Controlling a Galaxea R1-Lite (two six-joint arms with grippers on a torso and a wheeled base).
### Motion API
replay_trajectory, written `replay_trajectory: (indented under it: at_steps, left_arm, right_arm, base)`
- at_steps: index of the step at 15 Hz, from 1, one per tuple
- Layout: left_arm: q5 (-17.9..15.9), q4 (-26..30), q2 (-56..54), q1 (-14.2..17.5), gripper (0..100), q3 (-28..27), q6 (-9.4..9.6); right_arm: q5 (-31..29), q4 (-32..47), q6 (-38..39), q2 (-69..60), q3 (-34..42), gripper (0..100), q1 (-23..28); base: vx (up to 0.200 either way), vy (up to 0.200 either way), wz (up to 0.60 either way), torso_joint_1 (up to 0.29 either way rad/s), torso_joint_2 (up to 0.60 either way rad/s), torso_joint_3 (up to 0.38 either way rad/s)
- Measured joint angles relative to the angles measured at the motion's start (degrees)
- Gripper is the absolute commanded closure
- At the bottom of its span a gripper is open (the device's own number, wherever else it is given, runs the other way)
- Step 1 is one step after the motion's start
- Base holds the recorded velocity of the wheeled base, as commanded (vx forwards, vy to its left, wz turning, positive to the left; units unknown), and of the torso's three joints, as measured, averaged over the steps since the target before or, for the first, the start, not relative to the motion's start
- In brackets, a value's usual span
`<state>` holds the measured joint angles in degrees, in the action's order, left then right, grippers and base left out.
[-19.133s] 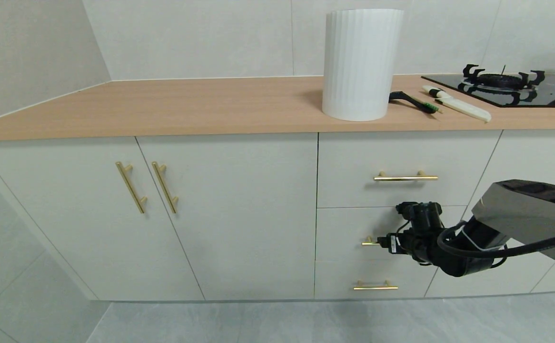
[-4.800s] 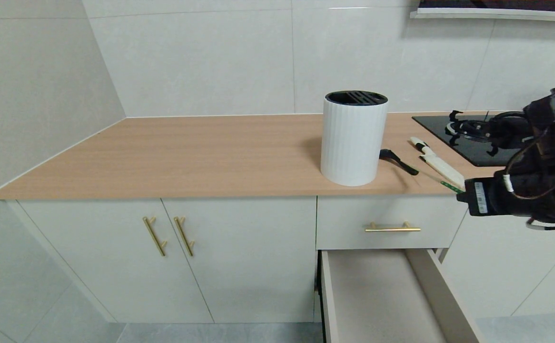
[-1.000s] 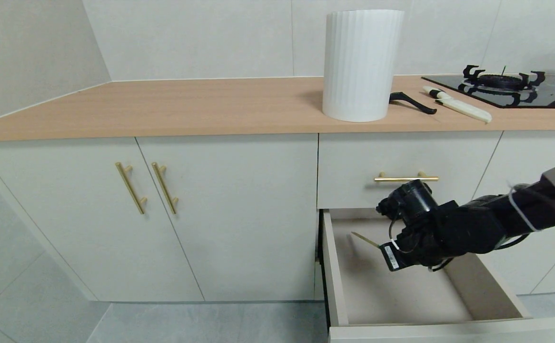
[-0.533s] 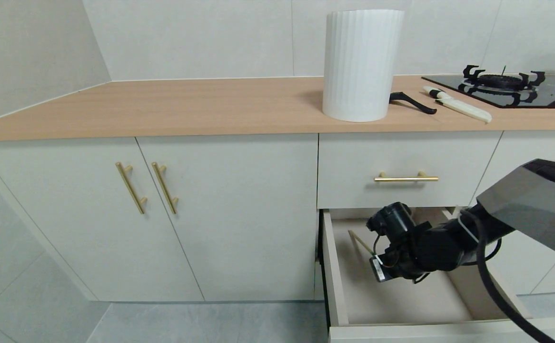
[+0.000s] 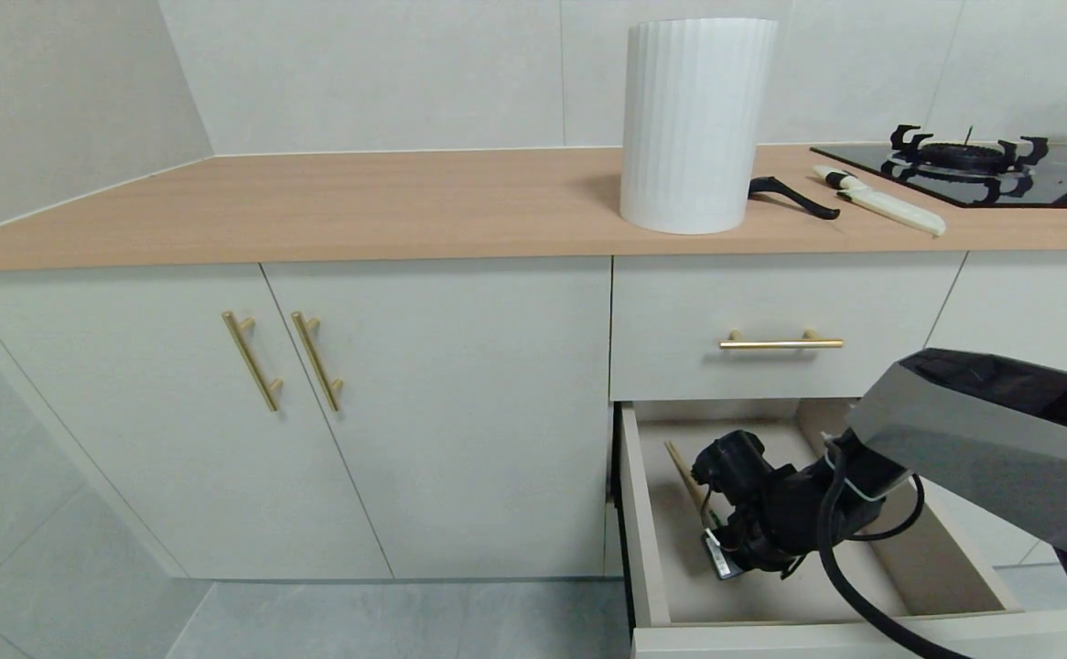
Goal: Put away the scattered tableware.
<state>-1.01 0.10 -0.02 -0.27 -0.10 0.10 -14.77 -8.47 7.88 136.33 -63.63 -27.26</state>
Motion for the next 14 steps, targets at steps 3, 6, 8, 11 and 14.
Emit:
replay_trajectory:
  at_steps: [3,6,8,11,14]
  left_arm:
    - [0.00,0.00,0.00,0.00,0,0.00,0.00]
    - [0.01,0.00,0.00,0.00,0,0.00,0.00]
    - [0.00,0.00,0.00,0.00,0,0.00,0.00]
    - [0.01,0.00,0.02,0.00,0,0.00,0.00]
    - [0.01,0.00,0.00,0.00,0,0.00,0.00]
  right_arm:
    - [-0.02,0.00,0.02,0.63,-0.17,100,0.04]
    - [0.00,0.02,0.04,0.85,-0.20,0,0.04]
    - [0.00,0.05,0.04,0.89,-0.23,0,0.02]
    - [-0.02,0.07,0.04,0.89,-0.33,0,0.02]
    - [-1.15,0.21,0.02,0.13,-0.06,0,0.02]
  base:
    - [0.000,0.000,0.00,0.000,0.00,0.000]
    - [0.000,0.000,0.00,0.000,0.00,0.000]
    - [0.000,0.000,0.00,0.000,0.00,0.000]
    - [0.000,0.000,0.00,0.000,0.00,0.000]
    - [0.000,0.000,0.00,0.000,0.00,0.000]
